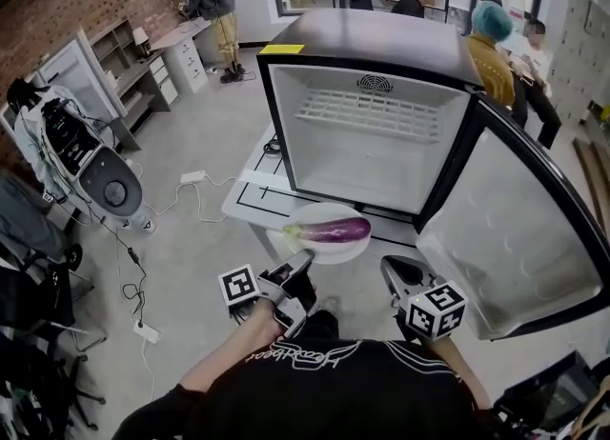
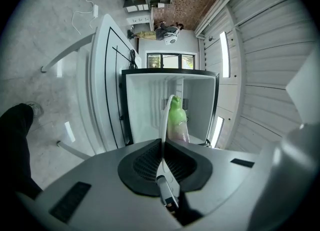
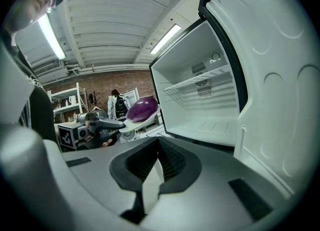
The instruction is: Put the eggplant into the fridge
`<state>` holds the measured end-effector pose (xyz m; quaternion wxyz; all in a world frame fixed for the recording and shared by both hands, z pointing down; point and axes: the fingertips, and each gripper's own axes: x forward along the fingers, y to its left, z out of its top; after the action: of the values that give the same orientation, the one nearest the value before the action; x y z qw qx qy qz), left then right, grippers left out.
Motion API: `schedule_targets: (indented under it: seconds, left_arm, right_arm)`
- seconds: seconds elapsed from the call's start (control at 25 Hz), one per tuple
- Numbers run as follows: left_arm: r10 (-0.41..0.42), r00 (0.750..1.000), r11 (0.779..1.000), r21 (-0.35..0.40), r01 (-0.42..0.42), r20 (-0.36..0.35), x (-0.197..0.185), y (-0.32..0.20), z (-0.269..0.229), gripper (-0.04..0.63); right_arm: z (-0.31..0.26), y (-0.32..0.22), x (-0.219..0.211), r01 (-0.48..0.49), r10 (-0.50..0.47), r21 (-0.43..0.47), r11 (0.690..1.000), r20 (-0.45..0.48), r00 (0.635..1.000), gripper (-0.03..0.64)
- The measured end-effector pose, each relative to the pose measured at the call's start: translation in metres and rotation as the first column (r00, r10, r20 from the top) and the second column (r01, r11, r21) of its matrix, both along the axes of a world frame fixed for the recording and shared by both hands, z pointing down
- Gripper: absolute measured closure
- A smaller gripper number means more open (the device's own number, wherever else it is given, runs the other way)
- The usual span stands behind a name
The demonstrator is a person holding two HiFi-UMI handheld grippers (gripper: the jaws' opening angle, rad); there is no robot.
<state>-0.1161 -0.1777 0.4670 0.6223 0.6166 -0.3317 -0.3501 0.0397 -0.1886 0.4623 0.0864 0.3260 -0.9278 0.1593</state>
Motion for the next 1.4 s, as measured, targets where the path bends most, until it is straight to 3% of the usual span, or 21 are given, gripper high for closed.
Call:
schedule_targets:
  seconds: [0.6,0.88,1.08,1.4]
  left_arm:
    - [0.062,0.998,0.998,-0.022,-0.061,0.02,0.006,-0.073,0.009,0.571]
    - [0.088,0.996,0.994,-0.064,-0.087,0.017,0.006,-0.111,0.026,0.571]
    - [0.094,0.993,0.992,-0.096,-0.088,0.067,-0.002,-0.141,0.043,0.571]
    - [0.1,0.991,0.983,-0.16,-0.084,0.09,-0.011,-0.179,0.068,0.571]
  right_arm:
    - [0.009,-0.054,-0.012,-0.04,0.04,-0.013,0.999,0.015,0.999,0.609]
    - [0.018,-0.076,-0.022,-0.053,0.053,-0.034,0.998,0.01,0.999,0.611]
    - [0.026,-0.091,-0.033,-0.056,0.055,-0.056,0.997,-0.007,0.998,0.611]
    - [0.036,-0.114,-0.042,-0.079,0.078,-0.083,0.993,-0.008,0.997,0.611]
